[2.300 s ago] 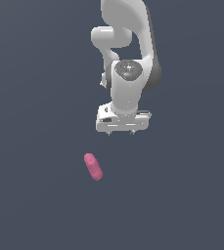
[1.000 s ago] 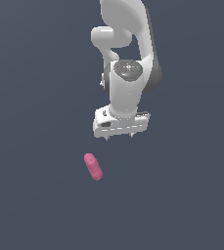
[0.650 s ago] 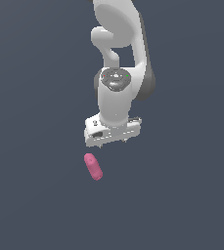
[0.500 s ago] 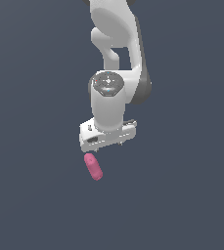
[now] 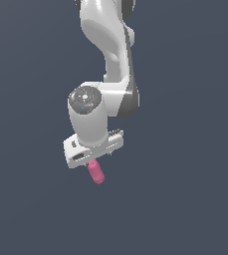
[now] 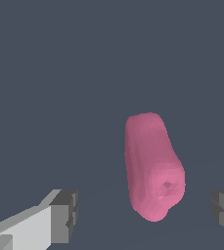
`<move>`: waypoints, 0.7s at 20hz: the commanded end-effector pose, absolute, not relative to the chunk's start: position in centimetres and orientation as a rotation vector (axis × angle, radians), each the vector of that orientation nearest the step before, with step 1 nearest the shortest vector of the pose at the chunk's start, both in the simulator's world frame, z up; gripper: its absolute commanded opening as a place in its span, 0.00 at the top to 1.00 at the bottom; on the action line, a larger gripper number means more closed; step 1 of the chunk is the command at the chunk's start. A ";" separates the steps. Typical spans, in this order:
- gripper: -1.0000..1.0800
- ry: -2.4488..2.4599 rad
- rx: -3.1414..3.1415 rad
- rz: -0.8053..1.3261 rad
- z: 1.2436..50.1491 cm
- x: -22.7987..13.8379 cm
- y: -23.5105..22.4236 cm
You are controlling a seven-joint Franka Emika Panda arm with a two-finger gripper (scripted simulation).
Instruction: Pick up the object and move it to a goal position.
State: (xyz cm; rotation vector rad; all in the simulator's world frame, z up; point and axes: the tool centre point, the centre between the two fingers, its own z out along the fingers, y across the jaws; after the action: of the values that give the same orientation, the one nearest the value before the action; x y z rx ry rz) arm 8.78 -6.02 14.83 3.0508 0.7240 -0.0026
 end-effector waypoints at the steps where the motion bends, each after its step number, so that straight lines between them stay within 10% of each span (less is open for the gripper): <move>1: 0.04 0.763 3.044 -0.001 14.6 9.3 -6.8; 14: 0.04 0.810 3.035 -0.001 13.9 9.8 -8.1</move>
State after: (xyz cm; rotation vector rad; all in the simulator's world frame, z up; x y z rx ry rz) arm 9.83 -8.11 14.13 3.0347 0.8097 0.0004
